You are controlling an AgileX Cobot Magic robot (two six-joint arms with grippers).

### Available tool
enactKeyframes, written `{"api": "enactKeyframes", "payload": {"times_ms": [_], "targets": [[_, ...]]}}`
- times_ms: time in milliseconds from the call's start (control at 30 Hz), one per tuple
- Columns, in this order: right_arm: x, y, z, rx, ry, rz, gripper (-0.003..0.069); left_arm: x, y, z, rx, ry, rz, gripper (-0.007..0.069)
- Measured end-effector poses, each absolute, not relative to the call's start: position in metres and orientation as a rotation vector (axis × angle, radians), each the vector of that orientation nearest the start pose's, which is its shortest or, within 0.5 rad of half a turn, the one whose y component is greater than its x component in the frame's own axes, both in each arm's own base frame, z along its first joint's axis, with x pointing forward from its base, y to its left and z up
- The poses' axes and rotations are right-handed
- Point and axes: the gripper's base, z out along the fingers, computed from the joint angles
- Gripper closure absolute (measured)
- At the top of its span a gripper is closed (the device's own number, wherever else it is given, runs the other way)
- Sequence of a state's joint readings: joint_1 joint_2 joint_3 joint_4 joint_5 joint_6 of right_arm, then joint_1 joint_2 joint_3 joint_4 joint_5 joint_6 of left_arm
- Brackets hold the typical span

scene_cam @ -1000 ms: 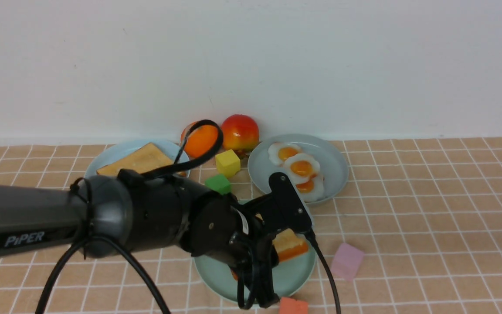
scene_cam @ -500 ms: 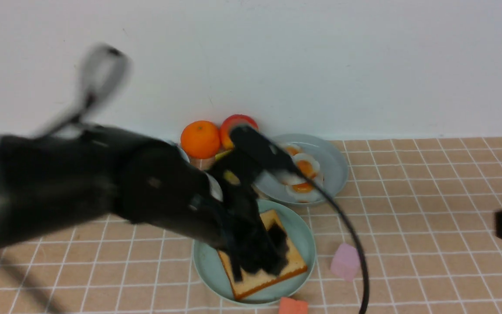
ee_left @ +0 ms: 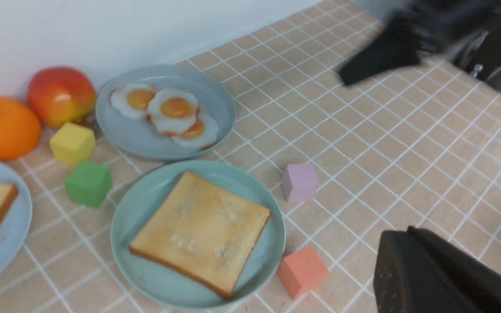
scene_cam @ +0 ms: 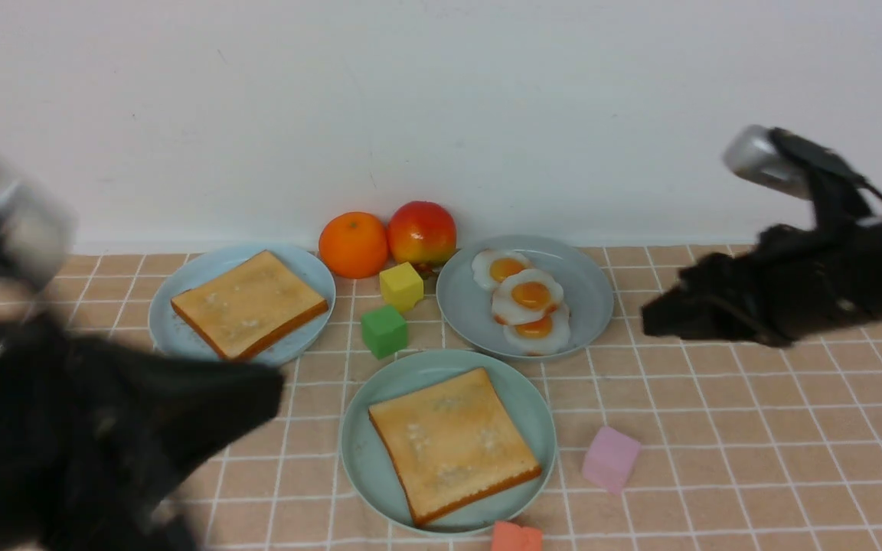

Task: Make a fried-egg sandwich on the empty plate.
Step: Use the right arm to grab a fried egg

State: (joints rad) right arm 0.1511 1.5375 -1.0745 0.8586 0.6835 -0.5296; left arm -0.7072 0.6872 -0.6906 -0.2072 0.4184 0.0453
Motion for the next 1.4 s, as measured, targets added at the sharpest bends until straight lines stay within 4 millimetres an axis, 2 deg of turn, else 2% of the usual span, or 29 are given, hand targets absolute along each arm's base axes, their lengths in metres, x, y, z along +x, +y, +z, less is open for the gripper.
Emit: {"api": "enactKeyframes", "payload": {"times_ms": [200,467,500,667,933,1400], "targets": [[0.374,0.102,0.242,-0.131,2.479,0.785,0.0326,0.076,-0.073,0.325,0.506,1.749,-0.706,0.0638],[0.438,0.109,0.196,-0.049,2.474,0.779,0.0245,0.074,-0.069,0.328,0.473,1.671,-0.719,0.0638],[0.439,0.109,0.195,-0.044,2.472,0.780,0.0243,0.074,-0.069,0.328,0.473,1.671,-0.719,0.0638],[0.472,0.115,0.168,0.024,2.450,0.814,0.0216,0.073,-0.069,0.328,0.466,1.674,-0.729,0.0638],[0.494,0.119,0.146,0.058,2.437,0.840,0.0214,0.073,-0.070,0.328,0.433,1.686,-0.779,0.0638],[0.501,0.119,0.137,0.133,2.405,0.870,0.0214,0.073,-0.070,0.328,0.429,1.688,-0.785,0.0638]]}}
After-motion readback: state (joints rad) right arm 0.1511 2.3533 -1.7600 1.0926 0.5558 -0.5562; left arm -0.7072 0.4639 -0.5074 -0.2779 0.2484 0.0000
